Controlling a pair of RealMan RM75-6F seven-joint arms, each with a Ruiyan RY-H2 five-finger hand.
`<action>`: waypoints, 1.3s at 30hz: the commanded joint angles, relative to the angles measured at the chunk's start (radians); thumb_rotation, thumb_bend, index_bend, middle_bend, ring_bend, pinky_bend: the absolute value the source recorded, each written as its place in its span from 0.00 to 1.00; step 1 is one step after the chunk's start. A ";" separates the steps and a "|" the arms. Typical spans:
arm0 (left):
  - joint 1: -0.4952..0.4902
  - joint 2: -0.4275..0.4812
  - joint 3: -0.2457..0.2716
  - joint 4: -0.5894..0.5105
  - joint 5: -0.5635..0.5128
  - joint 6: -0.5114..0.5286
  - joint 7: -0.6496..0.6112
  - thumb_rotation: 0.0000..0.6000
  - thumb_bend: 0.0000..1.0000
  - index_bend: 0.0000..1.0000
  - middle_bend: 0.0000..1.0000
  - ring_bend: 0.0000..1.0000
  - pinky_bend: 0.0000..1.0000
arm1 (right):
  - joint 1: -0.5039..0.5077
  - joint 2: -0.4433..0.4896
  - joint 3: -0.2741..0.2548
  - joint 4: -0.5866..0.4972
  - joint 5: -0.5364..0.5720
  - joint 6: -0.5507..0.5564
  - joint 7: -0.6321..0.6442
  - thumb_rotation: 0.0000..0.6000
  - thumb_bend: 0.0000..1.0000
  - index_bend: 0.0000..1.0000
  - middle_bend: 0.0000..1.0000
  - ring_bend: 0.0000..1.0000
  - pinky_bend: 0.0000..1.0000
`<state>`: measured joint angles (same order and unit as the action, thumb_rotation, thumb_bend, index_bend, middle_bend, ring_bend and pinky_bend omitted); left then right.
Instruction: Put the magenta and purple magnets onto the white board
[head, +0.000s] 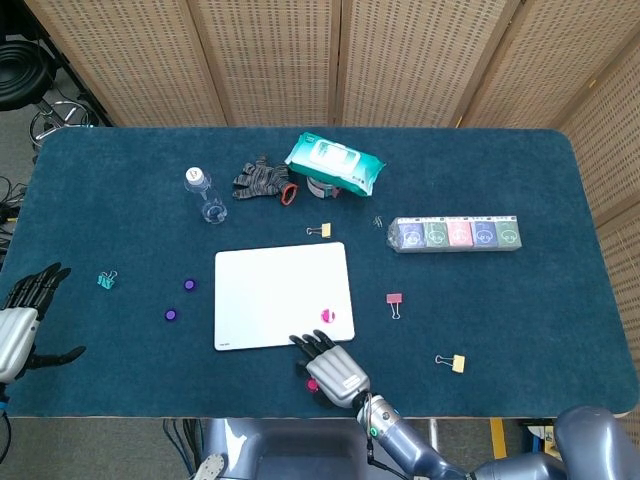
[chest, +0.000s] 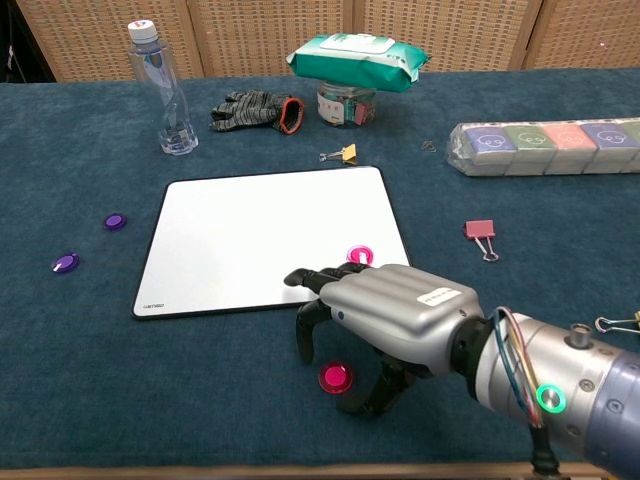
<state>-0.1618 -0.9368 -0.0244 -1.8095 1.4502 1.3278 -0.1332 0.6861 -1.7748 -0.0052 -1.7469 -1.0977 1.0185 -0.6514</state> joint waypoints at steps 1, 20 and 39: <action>0.000 0.001 0.000 0.000 -0.001 -0.001 -0.002 1.00 0.02 0.00 0.00 0.00 0.00 | -0.002 -0.005 0.000 0.010 0.003 -0.001 0.003 1.00 0.31 0.41 0.00 0.00 0.00; -0.001 0.004 0.002 0.000 0.003 -0.004 -0.009 1.00 0.02 0.00 0.00 0.00 0.00 | -0.017 -0.010 0.003 0.034 0.015 0.006 0.013 1.00 0.32 0.55 0.00 0.00 0.00; -0.003 0.006 0.004 -0.002 0.000 -0.011 -0.009 1.00 0.02 0.00 0.00 0.00 0.00 | 0.025 0.007 0.184 0.044 0.109 0.023 0.052 1.00 0.33 0.58 0.00 0.00 0.00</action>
<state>-0.1651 -0.9307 -0.0201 -1.8116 1.4505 1.3170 -0.1426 0.7008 -1.7678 0.1602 -1.7176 -1.0054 1.0438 -0.6024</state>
